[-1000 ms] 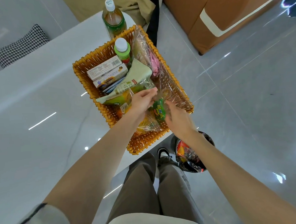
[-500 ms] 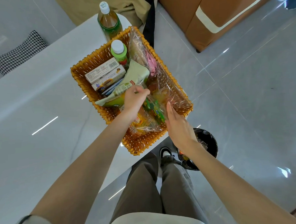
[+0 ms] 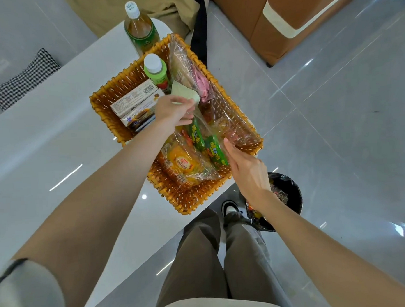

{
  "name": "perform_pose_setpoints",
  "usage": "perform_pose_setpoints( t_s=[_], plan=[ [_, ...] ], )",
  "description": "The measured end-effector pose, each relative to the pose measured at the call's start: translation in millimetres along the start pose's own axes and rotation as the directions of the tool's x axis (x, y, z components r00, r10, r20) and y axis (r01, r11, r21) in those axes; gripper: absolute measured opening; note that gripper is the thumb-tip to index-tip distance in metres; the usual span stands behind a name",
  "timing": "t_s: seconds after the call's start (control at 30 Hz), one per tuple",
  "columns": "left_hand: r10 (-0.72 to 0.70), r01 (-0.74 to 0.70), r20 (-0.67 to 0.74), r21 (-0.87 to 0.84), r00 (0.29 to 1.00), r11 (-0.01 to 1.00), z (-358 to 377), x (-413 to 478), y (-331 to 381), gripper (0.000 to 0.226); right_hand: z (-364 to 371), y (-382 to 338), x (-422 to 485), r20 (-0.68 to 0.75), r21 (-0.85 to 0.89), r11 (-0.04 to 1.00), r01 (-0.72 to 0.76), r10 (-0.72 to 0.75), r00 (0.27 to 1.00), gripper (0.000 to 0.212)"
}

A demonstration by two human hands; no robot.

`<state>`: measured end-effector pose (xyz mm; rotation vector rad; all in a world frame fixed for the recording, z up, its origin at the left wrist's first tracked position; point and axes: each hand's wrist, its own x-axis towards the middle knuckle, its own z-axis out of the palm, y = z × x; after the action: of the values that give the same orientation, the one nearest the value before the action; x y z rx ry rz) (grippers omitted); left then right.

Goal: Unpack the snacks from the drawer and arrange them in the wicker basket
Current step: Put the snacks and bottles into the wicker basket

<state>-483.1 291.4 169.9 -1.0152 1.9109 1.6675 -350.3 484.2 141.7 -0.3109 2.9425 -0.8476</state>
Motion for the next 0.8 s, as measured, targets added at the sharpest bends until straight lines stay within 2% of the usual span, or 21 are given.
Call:
perform_pose_setpoints(
  t_s=[0.07,0.13,0.2,0.27,0.33,0.43,0.5,0.53,0.6,0.7,0.8],
  plan=[
    [0.026,-0.026,-0.014,0.022,1.000,0.999,0,4,1,0.014,-1,5,1,0.009,0.001,1.000,0.012,-0.012,1.000,0.069],
    [-0.009,0.009,0.004,-0.023,1.000,1.000,-1,3,-2,0.006,-3,14,0,0.021,-0.041,0.997,0.066,-0.065,0.998,0.082],
    [-0.034,0.036,0.028,-0.072,0.999,0.997,-6,-1,-9,0.007,-3,21,-4,0.042,-0.093,0.988,0.121,-0.118,0.992,0.091],
    [0.034,-0.029,0.092,-0.059,0.995,0.998,-14,0,-21,0.008,-5,25,-8,0.083,-0.132,0.979,0.155,-0.145,0.986,0.098],
    [0.157,-0.167,0.190,0.036,0.969,0.985,-25,4,-27,0.015,-5,27,-8,0.151,-0.160,0.975,0.157,-0.133,0.980,0.101],
    [0.291,-0.386,0.342,0.253,0.893,0.887,-33,11,-21,0.036,-7,29,-9,0.255,-0.160,0.969,0.188,-0.144,0.956,0.082],
    [0.362,-0.530,0.402,0.475,0.841,0.702,-30,14,-14,0.036,-10,28,-13,0.261,-0.135,0.972,0.190,-0.150,0.954,0.055],
    [0.390,-0.574,0.423,0.549,0.818,0.608,-28,15,-11,0.034,-13,25,-14,0.262,-0.083,0.990,0.118,-0.092,0.961,0.047],
    [0.421,-0.622,0.459,0.611,0.783,0.490,-23,17,-7,0.032,-18,18,-10,0.229,0.094,0.991,-0.094,0.070,0.971,0.036],
    [0.457,-0.671,0.509,0.663,0.730,0.333,-17,17,-3,0.028,-18,3,10,0.154,0.301,0.883,-0.361,0.329,0.932,0.015],
    [0.493,-0.683,0.536,0.707,0.686,0.182,-18,20,-1,0.019,-11,-3,26,0.212,0.333,0.780,-0.530,0.486,0.848,0.031]
  ],
)
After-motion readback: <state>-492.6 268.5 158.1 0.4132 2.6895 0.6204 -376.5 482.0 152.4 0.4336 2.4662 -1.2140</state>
